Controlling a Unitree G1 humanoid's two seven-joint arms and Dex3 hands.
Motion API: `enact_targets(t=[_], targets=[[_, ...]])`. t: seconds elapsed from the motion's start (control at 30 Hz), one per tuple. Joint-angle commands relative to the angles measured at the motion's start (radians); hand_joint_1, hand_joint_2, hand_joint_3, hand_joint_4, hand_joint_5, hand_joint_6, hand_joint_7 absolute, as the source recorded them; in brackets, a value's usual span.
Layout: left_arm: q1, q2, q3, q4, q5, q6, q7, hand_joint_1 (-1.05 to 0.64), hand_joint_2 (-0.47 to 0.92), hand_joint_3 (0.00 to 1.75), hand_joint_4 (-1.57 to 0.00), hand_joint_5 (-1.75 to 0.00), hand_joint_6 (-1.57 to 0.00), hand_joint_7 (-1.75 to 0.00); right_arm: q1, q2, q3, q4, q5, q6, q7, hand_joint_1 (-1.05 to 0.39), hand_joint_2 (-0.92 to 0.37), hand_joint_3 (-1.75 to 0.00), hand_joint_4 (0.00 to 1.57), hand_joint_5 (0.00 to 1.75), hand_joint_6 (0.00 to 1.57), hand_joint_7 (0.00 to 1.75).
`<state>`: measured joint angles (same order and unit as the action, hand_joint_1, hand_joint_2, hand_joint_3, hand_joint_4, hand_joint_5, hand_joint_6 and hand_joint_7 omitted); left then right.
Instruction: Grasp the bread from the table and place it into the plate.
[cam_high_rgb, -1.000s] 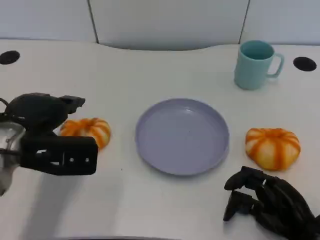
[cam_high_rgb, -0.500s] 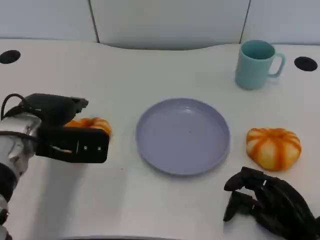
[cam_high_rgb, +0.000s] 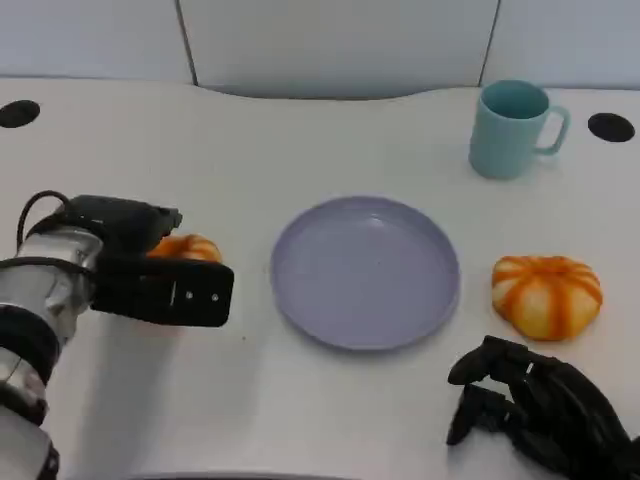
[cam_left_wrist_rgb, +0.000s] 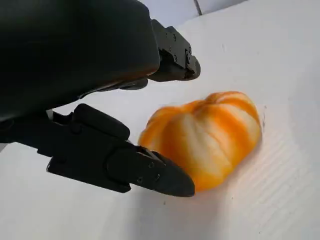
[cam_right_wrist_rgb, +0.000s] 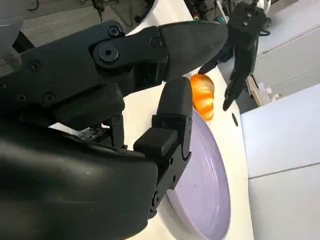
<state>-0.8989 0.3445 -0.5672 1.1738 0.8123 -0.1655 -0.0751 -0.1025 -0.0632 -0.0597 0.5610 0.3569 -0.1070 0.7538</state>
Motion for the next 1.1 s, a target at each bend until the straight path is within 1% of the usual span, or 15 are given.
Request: enact_targets(t=[0.03, 0.17, 0.27, 0.53, 0.83, 1.1], targets=[[-0.03, -0.006, 0.02, 0.045, -0.046, -0.016, -0.015, -0.62, 0.84, 0.0, -0.19, -0.12, -0.22, -0.02, 0.046, -0.012, 0.008, 0.011, -0.026, 0.029, -0.019, -0.53, -0.92, -0.24, 0.63, 1.47, 0.69, 1.04], [-0.037, -0.011, 0.026, 0.07, -0.072, -0.021, -0.041, -0.6, 0.83, 0.0, -0.2, -0.11, -0.23, -0.02, 0.046, -0.012, 0.009, 0.017, -0.023, 0.022, -0.012, -0.53, -0.92, -0.24, 0.63, 1.48, 0.68, 1.04], [-0.048, -0.013, 0.028, 0.088, -0.085, -0.016, -0.073, -0.63, 0.84, 0.0, -0.21, -0.11, -0.23, -0.01, 0.043, -0.011, 0.008, 0.024, -0.02, 0.018, -0.004, -0.53, -0.92, -0.24, 0.62, 1.49, 0.67, 1.04], [-0.07, -0.022, 0.028, 0.115, -0.096, -0.002, -0.121, -0.63, 0.84, 0.0, -0.2, -0.08, -0.23, -0.01, 0.042, -0.008, 0.007, 0.026, -0.018, 0.019, -0.006, -0.52, -0.92, -0.25, 0.62, 1.5, 0.65, 1.04], [-0.061, -0.04, 0.014, 0.135, -0.084, 0.011, -0.087, -0.63, 0.83, 0.0, -0.21, -0.07, -0.25, -0.01, 0.059, -0.007, 0.014, 0.005, -0.024, 0.006, -0.013, -0.52, -0.92, -0.27, 0.62, 1.51, 0.66, 1.05], [-0.044, -0.066, -0.012, 0.15, -0.067, 0.025, -0.032, -0.62, 0.82, 0.0, -0.22, -0.06, -0.25, -0.01, 0.073, -0.015, 0.015, -0.023, -0.018, 0.029, -0.015, -0.53, -0.92, -0.26, 0.61, 1.52, 0.66, 1.06]])
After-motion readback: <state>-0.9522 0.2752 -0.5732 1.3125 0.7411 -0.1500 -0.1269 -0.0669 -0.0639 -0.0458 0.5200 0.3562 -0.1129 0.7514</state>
